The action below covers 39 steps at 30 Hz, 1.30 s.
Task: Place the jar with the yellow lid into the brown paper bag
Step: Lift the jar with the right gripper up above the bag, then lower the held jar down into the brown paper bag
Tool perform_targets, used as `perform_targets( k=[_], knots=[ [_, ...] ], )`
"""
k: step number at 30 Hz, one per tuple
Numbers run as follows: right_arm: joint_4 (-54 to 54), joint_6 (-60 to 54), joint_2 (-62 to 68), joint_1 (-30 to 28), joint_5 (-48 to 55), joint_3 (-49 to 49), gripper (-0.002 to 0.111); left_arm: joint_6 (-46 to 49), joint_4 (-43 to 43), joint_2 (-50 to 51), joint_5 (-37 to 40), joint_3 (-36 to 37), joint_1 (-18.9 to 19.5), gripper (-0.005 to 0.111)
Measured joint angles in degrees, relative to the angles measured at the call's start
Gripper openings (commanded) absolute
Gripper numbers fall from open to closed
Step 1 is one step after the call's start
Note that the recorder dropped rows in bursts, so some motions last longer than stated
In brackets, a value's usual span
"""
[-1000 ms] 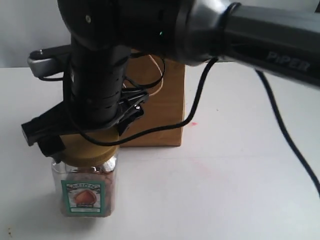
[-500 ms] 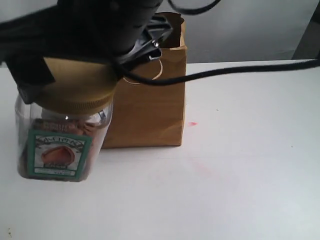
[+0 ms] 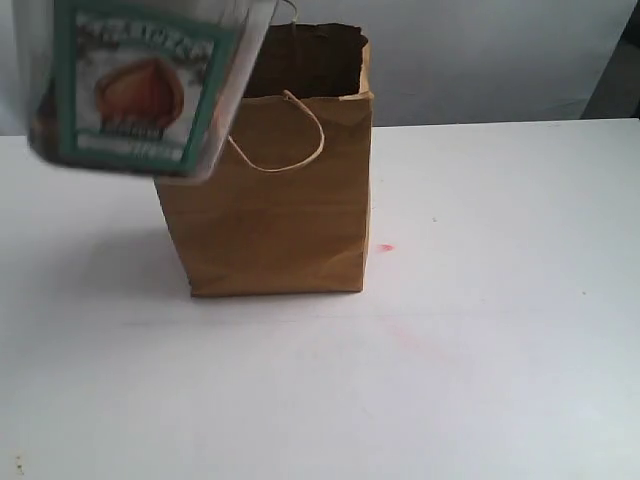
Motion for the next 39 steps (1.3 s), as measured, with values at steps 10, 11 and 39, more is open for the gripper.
perform_targets(
  k=[10,11,39],
  knots=[
    [-19.4,-0.1,0.0,0.0,-15.6,0.0,0.000,0.0,0.0,0.0,0.0,0.0,0.0,0.001],
    [-21.1,0.3,0.2,0.0,-17.0,0.0,0.000,0.0,0.0,0.0,0.0,0.0,0.0,0.001],
    [-40.6,7.3,15.0,-1.3,-21.2,0.0,0.000,0.0,0.0,0.0,0.0,0.0,0.0,0.001]
  ],
)
